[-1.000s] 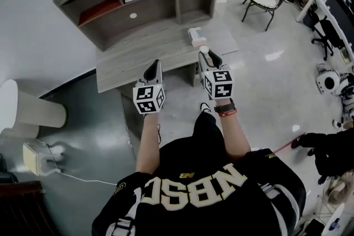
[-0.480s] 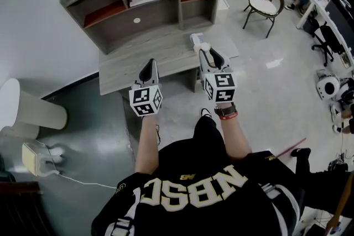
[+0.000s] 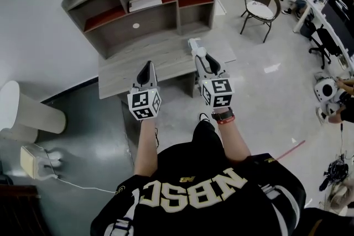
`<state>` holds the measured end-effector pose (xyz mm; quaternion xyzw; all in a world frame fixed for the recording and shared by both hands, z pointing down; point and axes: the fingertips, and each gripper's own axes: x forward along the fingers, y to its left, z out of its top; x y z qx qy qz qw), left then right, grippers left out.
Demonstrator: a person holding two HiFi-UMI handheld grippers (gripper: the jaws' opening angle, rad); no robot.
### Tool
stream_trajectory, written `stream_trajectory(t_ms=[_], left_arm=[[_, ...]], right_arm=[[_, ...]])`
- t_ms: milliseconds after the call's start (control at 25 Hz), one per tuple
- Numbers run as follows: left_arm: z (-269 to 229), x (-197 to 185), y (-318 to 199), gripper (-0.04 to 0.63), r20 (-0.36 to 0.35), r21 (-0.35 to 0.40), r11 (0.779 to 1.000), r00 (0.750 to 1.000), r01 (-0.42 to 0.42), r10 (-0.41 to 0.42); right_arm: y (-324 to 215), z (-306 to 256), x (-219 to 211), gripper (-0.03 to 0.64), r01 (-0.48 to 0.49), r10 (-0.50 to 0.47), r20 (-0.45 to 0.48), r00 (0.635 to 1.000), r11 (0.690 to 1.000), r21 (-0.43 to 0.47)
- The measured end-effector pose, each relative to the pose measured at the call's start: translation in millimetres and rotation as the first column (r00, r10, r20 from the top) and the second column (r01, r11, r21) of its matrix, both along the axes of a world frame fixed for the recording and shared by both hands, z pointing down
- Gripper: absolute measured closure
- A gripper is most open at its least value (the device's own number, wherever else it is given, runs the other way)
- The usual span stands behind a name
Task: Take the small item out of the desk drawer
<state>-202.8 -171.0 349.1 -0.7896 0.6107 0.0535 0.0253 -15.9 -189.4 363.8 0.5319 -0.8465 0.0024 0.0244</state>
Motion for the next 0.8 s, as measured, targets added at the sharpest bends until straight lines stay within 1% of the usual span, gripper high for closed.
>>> stream_trajectory(t_ms=[160, 320, 560, 800], left_arm=[[-4.3, 7.7, 3.8, 0.589, 0.003, 0.005, 1.0, 1.0, -0.013, 0.013], [-6.8, 12.4, 6.4, 0.589, 0.005, 0.007, 1.0, 1.0, -0.019, 0.019], [0.2, 24.0, 12.9, 0.589, 0.003, -0.006, 0.999, 0.999, -0.046, 0.046], [13.0, 17.9, 12.8, 0.589, 0.017, -0.02, 0.999, 0.999, -0.044, 0.044]], right_arm=[[5.9, 1.2, 7.4, 0.492, -0.017, 0.017, -0.006, 1.0, 1.0, -0.004], [13.1, 1.8, 11.2, 0.492, -0.008, 0.009, 0.016, 1.0, 1.0, -0.019], [27.3, 10.2, 21.8, 0.492, -0.03, 0.031, 0.021, 0.999, 0.999, -0.041], [25.5, 29.4, 9.3, 0.492, -0.002, 0.006, 0.051, 0.999, 0.997, -0.075]])
